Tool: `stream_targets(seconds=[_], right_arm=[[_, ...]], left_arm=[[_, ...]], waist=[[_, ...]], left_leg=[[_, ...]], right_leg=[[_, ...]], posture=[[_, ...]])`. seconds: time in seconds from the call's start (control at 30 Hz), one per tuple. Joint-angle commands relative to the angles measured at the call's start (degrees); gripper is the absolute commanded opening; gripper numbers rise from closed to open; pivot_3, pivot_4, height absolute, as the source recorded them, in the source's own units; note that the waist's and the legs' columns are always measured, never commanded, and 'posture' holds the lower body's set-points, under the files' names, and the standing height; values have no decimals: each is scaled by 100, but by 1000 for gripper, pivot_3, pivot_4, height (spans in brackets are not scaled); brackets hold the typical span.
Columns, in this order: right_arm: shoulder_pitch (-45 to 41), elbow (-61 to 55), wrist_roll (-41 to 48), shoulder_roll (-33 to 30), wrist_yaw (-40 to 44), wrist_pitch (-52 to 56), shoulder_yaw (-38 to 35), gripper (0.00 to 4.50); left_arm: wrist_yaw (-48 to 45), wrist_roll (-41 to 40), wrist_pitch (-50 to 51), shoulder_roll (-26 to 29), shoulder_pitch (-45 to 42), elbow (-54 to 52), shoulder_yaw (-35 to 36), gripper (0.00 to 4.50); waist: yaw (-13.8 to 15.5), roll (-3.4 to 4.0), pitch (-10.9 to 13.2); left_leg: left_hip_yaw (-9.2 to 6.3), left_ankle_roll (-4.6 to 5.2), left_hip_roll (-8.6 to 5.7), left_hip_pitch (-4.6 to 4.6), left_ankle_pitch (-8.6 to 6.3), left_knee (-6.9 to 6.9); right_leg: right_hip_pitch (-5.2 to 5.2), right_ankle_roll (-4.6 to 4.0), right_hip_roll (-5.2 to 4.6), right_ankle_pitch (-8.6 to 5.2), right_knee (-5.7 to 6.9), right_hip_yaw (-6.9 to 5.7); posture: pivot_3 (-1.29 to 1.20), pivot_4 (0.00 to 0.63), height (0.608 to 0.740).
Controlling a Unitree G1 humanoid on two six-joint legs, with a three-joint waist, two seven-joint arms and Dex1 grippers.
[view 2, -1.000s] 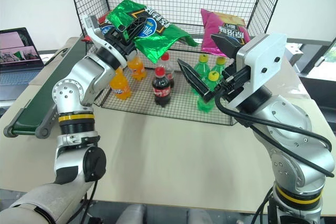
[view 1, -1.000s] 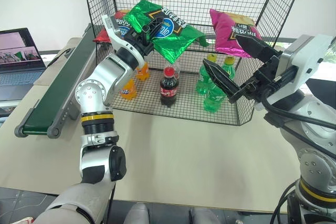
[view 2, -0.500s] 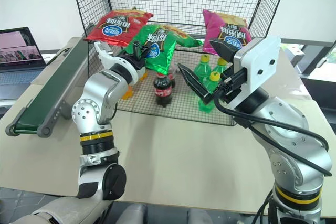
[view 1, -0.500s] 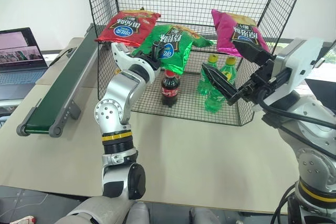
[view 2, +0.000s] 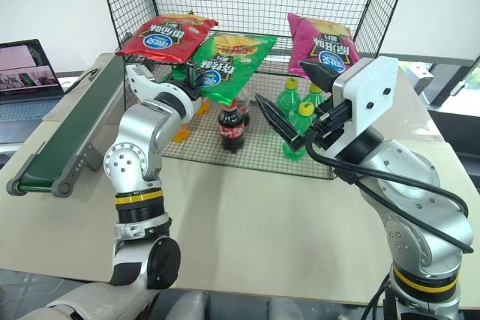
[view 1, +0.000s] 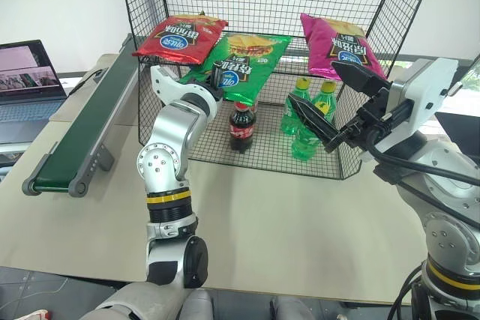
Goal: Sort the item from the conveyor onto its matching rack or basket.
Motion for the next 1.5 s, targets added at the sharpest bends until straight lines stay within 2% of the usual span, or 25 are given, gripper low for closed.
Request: stream_targets(seconds=[0.03, 0.17, 0.5, 0.9, 1.2, 1.3, 1.5], right_arm=[[-23, -108, -46, -45, 1, -130, -82, 4500], [-20, -104, -68, -52, 8, -123, -62, 4500], [85, -158, -153, -42, -1, -123, -42, 4500], [115, -241, -170, -46, -59, -65, -70, 4500], [130, -285, -138, -65, -99, -29, -89, 4500], [134, -282, -137, -63, -104, -27, -91, 4500], [128, -257, -142, -61, -89, -52, -98, 4500]], left_arm=[[31, -3, -69, -258, -182, -181, -163, 70], [-213, 25, 44, -303, -242, -96, -399, 70], [-543, 627, -605, -521, -710, 437, -600, 70], [-1397, 891, -834, -244, -1482, 1881, -171, 70], [-1379, 983, -810, -479, -1587, 1829, -67, 70], [-1245, 937, -790, -557, -1513, 1598, -99, 831], [-1025, 788, -588, -669, -1304, 1156, -236, 3300]], waist=[[1, 0, 0], [15, 0, 0], [1, -1, 1], [1, -4, 2], [2, -4, 2], [2, -4, 3], [4, -4, 3]], left_leg=[[0, 0, 0, 0, 0, 0], [0, 0, -1, -2, 0, 1], [0, 0, -1, -1, 0, 0], [0, 0, -2, -2, 0, -2], [0, 0, -2, -2, 0, -4], [0, 0, -2, -2, 0, -4], [0, 0, -2, -1, 0, -4]], right_leg=[[0, 0, 0, 0, 0, 0], [1, 1, -1, 0, -1, 0], [1, 1, 0, 0, -2, 0], [0, 2, 0, 0, -7, -1], [0, 2, 0, 0, -8, 0], [0, 2, 0, 0, -8, 0], [1, 2, 0, 0, -8, 0]], posture=[[0, 150, 740], [0, 150, 740], [0, 150, 740], [0, 150, 740], [0, 150, 740], [0, 150, 740], [0, 150, 740]])
